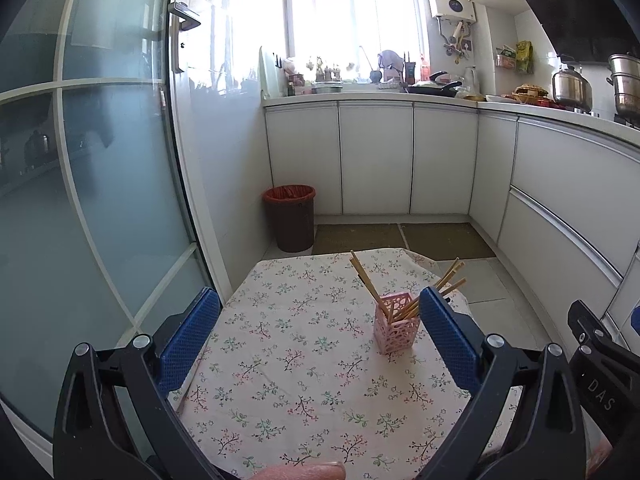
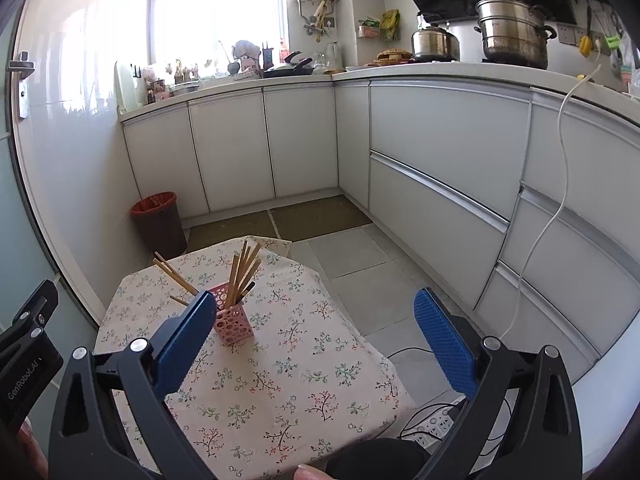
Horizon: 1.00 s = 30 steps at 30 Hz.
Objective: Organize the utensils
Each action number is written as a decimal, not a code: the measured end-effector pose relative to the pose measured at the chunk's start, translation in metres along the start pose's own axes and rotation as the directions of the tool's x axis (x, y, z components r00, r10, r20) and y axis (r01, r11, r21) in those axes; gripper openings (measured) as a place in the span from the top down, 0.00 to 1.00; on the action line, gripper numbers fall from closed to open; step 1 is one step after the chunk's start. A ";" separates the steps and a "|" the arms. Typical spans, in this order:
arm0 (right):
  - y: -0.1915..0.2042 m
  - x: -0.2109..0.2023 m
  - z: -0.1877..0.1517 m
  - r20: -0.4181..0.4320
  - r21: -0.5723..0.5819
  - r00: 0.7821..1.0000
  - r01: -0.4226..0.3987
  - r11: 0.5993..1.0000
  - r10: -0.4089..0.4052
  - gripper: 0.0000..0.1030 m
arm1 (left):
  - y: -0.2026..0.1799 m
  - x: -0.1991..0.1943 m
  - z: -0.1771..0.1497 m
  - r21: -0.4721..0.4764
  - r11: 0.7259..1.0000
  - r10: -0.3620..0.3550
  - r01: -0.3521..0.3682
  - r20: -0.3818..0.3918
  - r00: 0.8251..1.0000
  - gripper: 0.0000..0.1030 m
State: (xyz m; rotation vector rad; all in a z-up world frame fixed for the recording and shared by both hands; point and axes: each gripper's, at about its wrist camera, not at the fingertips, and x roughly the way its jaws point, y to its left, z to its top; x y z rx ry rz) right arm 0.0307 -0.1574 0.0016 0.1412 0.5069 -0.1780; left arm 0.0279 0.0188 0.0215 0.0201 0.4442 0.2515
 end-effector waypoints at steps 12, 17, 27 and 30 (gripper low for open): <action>0.004 0.006 -0.003 -0.027 0.007 1.000 -0.016 1.000 0.016 0.07 | 0.001 0.007 -0.001 0.008 1.000 -0.019 0.019 -0.028 0.999 0.07; 0.005 0.004 -0.003 -0.026 0.011 0.999 -0.020 1.000 0.021 0.07 | 0.001 0.007 -0.002 0.006 1.000 -0.023 0.023 -0.033 0.999 0.07; 0.006 0.001 -0.003 -0.028 0.014 0.999 -0.026 1.000 0.027 0.07 | 0.004 0.007 -0.001 0.002 1.000 -0.024 0.024 -0.037 0.999 0.07; 0.007 0.001 -0.004 -0.030 0.014 0.999 -0.028 1.000 0.029 0.06 | 0.004 0.007 -0.001 0.003 1.000 -0.024 0.024 -0.037 0.999 0.07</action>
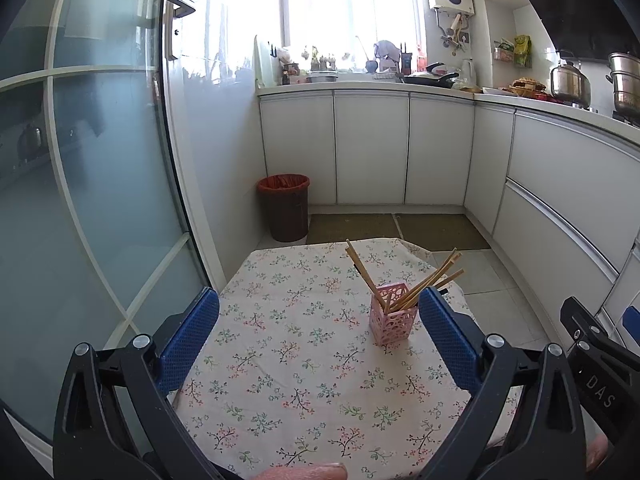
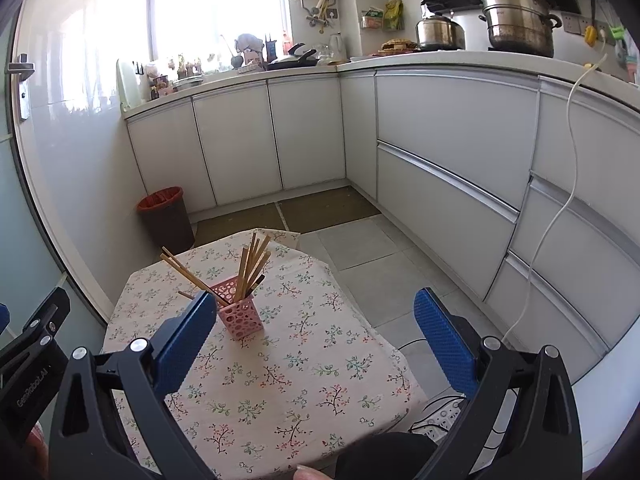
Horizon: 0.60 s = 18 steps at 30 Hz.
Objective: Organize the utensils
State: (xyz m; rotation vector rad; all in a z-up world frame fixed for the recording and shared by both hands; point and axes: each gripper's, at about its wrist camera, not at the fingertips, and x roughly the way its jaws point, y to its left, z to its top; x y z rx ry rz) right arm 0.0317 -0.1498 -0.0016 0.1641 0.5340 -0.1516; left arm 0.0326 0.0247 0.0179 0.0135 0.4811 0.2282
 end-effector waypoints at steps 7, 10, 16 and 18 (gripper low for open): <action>0.001 0.000 0.001 -0.003 0.001 1.000 -0.002 1.000 0.002 0.07 | 0.000 0.001 0.000 -0.002 1.000 -0.002 0.002 -0.009 1.000 0.07; 0.001 0.001 0.000 -0.006 0.002 1.000 -0.003 1.000 0.003 0.06 | 0.000 0.002 0.000 -0.005 1.000 -0.001 0.001 -0.012 1.000 0.07; 0.001 0.002 0.000 -0.014 0.005 1.000 -0.007 1.000 0.007 0.07 | 0.001 0.005 -0.001 -0.007 1.000 -0.001 0.001 -0.021 1.000 0.07; 0.002 0.002 -0.001 -0.015 0.005 1.000 -0.006 1.000 0.006 0.07 | 0.002 0.005 -0.001 -0.010 1.000 -0.001 0.001 -0.024 1.000 0.07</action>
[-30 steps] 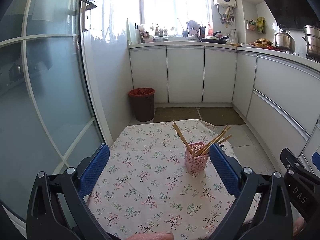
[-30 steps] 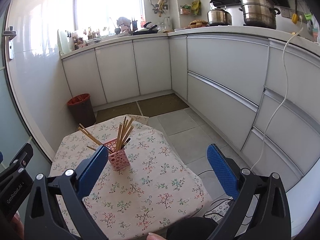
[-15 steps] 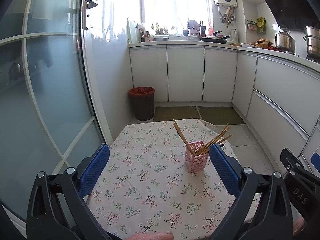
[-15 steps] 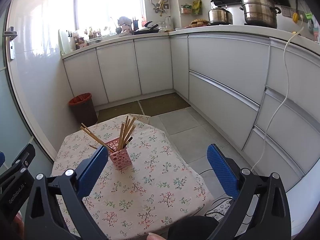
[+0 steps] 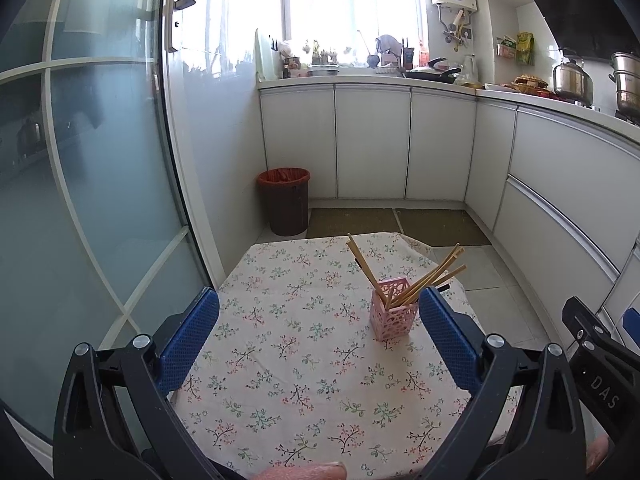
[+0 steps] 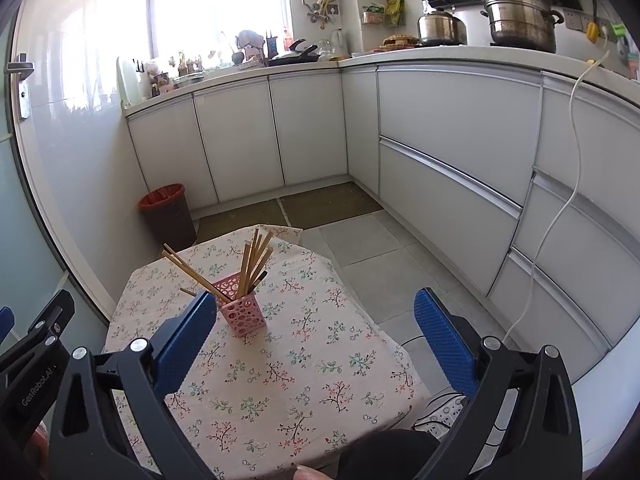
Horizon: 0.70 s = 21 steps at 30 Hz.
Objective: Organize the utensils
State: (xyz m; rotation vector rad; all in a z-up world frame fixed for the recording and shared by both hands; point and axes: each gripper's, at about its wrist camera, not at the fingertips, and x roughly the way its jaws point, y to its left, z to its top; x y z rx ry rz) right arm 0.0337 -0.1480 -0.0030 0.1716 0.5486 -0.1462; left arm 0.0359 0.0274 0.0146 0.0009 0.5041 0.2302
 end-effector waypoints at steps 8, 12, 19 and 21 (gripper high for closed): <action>0.002 0.001 -0.002 -0.004 0.000 1.000 0.000 1.000 0.000 0.07 | -0.001 0.002 0.000 0.000 1.000 0.002 -0.002 -0.009 1.000 0.07; 0.003 0.001 -0.002 -0.002 0.000 1.000 0.000 1.000 0.000 0.07 | 0.000 0.002 0.000 0.000 1.000 0.002 -0.002 -0.012 1.000 0.07; 0.003 0.000 -0.003 -0.004 0.000 1.000 0.000 1.000 0.000 0.07 | 0.000 0.002 0.000 -0.001 1.000 0.002 -0.002 -0.013 1.000 0.07; 0.003 0.001 -0.003 -0.005 0.000 1.000 -0.001 1.000 0.001 0.07 | 0.000 0.002 0.001 -0.001 1.000 0.002 -0.002 -0.014 1.000 0.07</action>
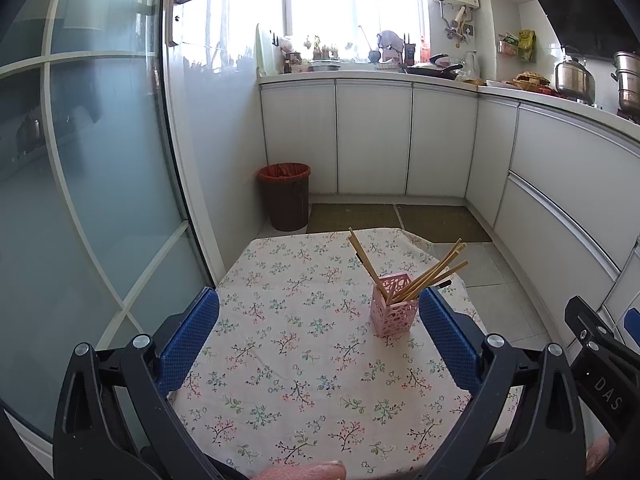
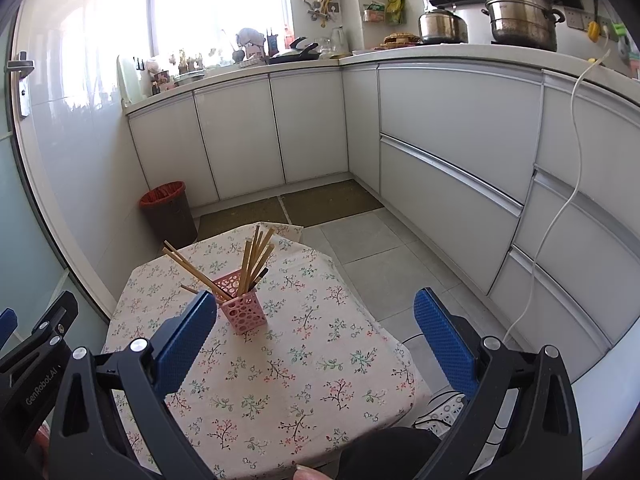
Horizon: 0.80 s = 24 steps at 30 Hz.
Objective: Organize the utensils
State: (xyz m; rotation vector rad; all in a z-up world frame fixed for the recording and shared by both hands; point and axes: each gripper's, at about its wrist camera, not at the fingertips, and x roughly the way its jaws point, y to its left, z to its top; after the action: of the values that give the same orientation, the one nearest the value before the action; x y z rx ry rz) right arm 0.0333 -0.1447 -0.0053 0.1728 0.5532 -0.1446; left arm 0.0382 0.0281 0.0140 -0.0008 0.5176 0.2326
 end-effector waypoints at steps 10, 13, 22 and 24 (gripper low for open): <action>0.001 -0.001 -0.001 -0.003 0.000 1.000 -0.001 1.000 0.001 0.07 | 0.000 0.004 -0.003 -0.006 1.000 0.002 -0.002 -0.013 1.000 0.07; 0.002 -0.001 -0.001 -0.003 -0.003 1.000 -0.001 1.000 0.001 0.07 | 0.000 0.003 -0.002 -0.007 1.000 0.003 -0.003 -0.014 1.000 0.07; 0.002 0.000 0.000 -0.007 -0.004 1.000 -0.003 1.000 0.003 0.07 | 0.000 0.002 -0.003 -0.012 1.000 0.008 -0.008 -0.016 1.000 0.07; 0.002 0.000 -0.001 -0.008 -0.004 1.000 -0.004 1.000 0.004 0.07 | -0.001 0.002 -0.002 -0.010 1.000 0.018 -0.018 -0.008 1.000 0.07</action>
State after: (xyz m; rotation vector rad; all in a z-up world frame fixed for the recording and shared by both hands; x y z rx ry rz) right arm 0.0332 -0.1430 -0.0055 0.1708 0.5613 -0.1395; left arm 0.0387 0.0274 0.0108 -0.0068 0.5246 0.2525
